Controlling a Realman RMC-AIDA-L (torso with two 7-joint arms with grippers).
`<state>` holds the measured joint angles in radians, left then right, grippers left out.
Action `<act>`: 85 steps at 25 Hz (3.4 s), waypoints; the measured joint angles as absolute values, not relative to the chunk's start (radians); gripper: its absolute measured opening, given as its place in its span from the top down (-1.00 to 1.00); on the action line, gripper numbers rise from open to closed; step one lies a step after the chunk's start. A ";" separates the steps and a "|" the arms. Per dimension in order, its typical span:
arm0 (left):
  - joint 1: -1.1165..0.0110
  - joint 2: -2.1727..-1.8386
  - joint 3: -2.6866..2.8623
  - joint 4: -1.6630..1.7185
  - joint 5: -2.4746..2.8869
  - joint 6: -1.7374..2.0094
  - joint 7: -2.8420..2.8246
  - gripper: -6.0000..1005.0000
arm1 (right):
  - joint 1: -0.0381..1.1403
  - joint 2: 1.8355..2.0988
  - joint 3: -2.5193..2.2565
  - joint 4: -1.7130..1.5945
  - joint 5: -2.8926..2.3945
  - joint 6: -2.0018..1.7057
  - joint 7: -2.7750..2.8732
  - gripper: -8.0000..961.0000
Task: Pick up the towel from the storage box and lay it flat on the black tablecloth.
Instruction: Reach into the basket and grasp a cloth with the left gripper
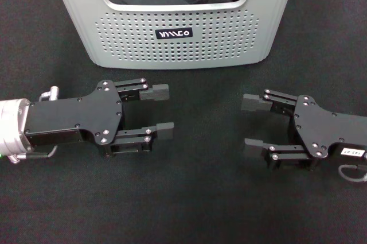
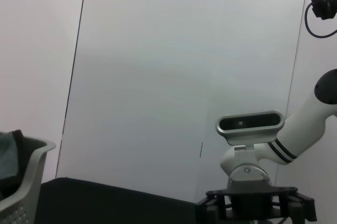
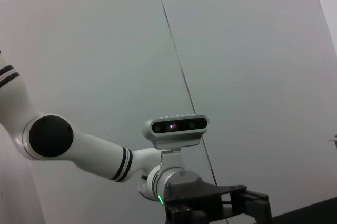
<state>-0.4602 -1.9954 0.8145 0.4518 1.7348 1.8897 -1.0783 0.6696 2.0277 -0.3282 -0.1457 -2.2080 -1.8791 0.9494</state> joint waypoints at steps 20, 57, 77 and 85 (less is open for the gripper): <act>-0.460 -2.002 0.784 0.451 1.727 1.893 -1.082 -0.38 | 0.668 2.028 -0.327 -0.146 -2.207 -1.854 0.937 -0.74; -0.842 -2.089 1.293 0.909 1.939 0.431 -1.871 -0.25 | 0.560 2.028 -0.322 -0.078 -2.132 -1.694 0.878 -0.74; -0.935 -2.094 1.291 0.717 1.954 0.331 -1.854 0.06 | 0.563 2.028 -0.322 -0.046 -2.130 -1.666 0.845 -0.74; -0.929 -2.094 1.295 0.709 1.955 0.341 -1.854 0.48 | 0.549 2.028 -0.322 -0.038 -2.128 -1.661 0.834 -0.74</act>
<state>-0.9285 -2.0937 1.2947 0.7091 1.9548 0.3409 -1.8544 0.5490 2.0277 -0.3220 -0.0381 -2.1280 -1.6609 0.8343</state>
